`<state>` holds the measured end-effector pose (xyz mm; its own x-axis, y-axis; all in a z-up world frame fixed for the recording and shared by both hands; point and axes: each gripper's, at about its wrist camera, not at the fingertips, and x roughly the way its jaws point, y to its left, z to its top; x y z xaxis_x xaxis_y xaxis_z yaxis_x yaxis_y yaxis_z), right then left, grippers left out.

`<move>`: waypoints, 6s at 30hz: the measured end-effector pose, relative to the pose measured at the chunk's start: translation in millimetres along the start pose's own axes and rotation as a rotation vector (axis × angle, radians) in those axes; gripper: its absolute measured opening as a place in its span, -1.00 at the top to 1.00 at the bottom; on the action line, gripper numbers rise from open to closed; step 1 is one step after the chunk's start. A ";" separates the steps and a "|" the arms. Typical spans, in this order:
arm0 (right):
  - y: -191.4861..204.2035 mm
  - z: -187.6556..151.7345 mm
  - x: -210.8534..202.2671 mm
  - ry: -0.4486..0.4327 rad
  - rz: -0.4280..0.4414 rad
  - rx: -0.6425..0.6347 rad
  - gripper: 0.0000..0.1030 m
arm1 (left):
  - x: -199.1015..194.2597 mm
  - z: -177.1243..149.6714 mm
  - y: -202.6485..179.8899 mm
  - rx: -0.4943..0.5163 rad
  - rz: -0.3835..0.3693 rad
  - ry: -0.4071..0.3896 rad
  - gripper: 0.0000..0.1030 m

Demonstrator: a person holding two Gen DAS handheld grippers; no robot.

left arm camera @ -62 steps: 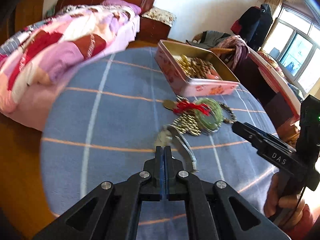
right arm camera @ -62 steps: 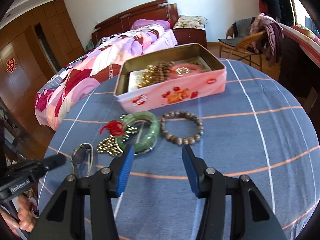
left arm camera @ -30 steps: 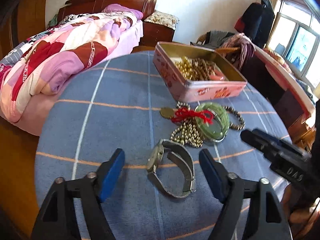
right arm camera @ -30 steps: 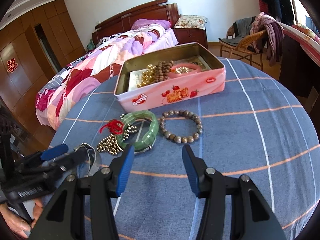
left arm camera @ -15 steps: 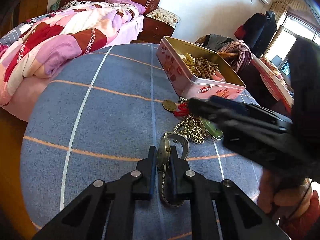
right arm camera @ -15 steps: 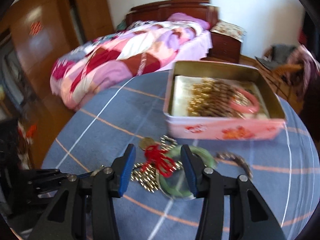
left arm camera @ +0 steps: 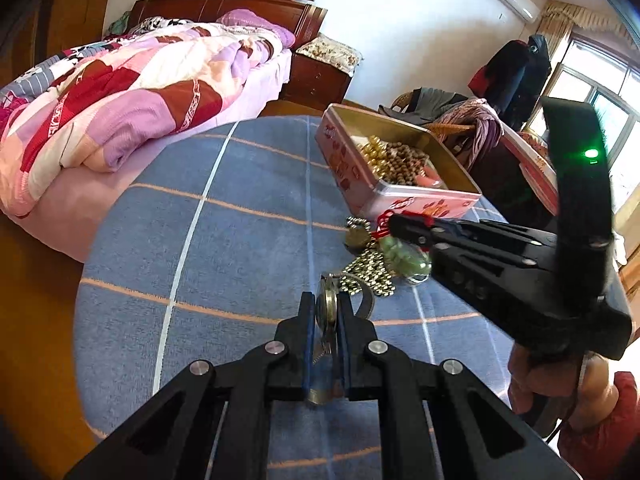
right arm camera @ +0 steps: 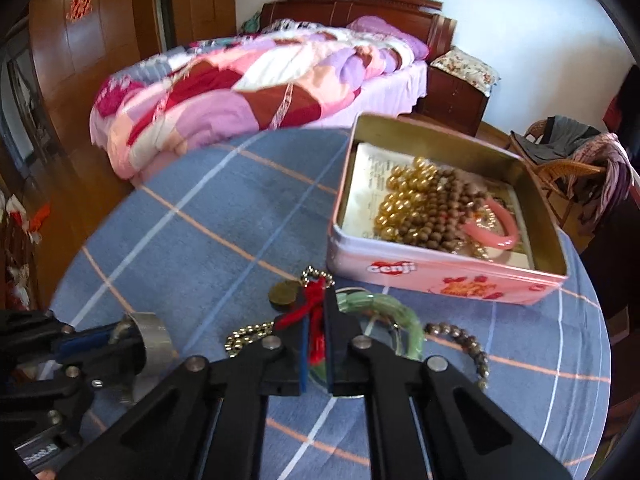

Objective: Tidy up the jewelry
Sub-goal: 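Lift the silver watch with the left tool while the right tool grasps the red tassel pendant, then carry the watch and pendant into the pink tin and open both tools, then withdraw both tools from the tin toward the remaining jewelry, then grasp the brown wooden bead strand with the right tool while the left tool grasps the green jade bangle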

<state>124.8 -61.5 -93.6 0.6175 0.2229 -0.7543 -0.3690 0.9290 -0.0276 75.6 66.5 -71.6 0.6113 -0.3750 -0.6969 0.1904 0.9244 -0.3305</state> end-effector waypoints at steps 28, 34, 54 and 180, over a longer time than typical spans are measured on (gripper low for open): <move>-70.9 -33.8 -99.6 -0.219 0.087 0.350 0.84 | -36.2 10.8 -36.5 0.065 -0.104 -0.090 0.84; -90.0 -16.6 -111.4 -0.273 0.037 0.342 0.84 | -32.5 48.4 -49.7 0.075 -0.174 -0.132 0.84; -153.2 41.8 -10.1 -0.216 -0.020 0.387 0.82 | 86.3 139.2 -86.5 0.159 -0.093 -0.119 0.84; -123.3 -79.6 -35.2 -0.028 -0.103 0.409 0.61 | 36.8 12.6 -85.8 0.196 -0.248 0.035 0.87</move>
<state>93.2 -207.4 -115.8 0.6575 0.1256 -0.7429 -0.0020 0.9863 0.1649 91.4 -25.8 -60.9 0.5010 -0.5900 -0.6332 0.4773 0.7987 -0.3666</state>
